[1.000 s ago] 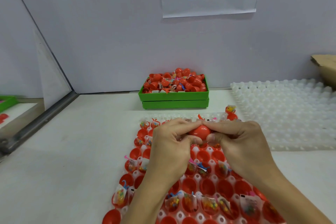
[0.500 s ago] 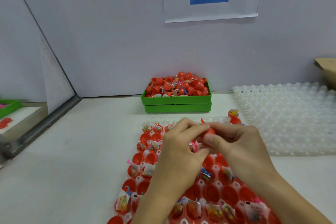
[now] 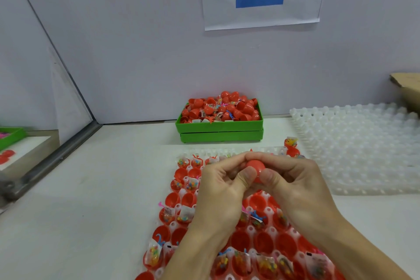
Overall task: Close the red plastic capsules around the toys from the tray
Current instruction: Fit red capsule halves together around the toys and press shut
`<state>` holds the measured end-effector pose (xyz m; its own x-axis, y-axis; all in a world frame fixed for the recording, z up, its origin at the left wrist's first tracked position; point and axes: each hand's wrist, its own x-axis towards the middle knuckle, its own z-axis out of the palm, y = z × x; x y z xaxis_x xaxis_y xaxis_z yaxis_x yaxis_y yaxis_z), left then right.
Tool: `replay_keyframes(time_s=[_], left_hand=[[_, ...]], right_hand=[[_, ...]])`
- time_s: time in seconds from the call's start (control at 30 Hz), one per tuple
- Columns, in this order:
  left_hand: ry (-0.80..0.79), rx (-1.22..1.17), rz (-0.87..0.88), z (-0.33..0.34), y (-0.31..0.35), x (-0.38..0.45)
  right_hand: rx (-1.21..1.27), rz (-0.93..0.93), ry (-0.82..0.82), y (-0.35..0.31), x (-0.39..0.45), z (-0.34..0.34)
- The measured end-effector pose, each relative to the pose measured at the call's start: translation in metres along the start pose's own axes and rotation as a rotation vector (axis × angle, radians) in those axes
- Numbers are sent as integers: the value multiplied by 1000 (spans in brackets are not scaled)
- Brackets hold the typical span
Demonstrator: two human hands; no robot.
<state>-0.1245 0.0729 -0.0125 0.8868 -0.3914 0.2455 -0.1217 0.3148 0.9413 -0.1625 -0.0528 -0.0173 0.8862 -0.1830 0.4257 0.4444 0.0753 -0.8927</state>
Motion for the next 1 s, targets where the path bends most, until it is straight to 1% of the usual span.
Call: replay_keyframes(time_s=[0.13, 0.27, 0.37, 0.43, 0.5, 0.63, 0.7, 0.83, 0.9, 1.0], left_hand=[[-10, -9, -11, 0, -1, 1], [-36, -142, -138, 1, 2, 2], [-24, -188, -186, 0, 5, 1], [11, -177, -205, -1, 5, 2], [0, -151, -216, -2, 5, 3], [5, -120, -215, -5, 3, 3], [45, -109, -215, -5, 2, 4], [148, -111, -154, -10, 2, 7], [144, -61, -106, -11, 2, 7], [111, 40, -41, -11, 1, 6]], right_hand=[[-28, 1, 24, 0, 1, 0], [-52, 8, 19, -6, 3, 1], [-54, -2, -10, -10, 4, 0], [-120, -23, 3, -9, 5, -3], [-247, -41, 27, -8, 4, -3], [-510, -89, 71, -6, 1, 1], [-564, -105, 69, -4, 0, 1], [-537, -113, 6, -3, 1, -3], [-501, -122, -13, -3, 2, -6], [-489, -102, 59, -1, 6, -11]])
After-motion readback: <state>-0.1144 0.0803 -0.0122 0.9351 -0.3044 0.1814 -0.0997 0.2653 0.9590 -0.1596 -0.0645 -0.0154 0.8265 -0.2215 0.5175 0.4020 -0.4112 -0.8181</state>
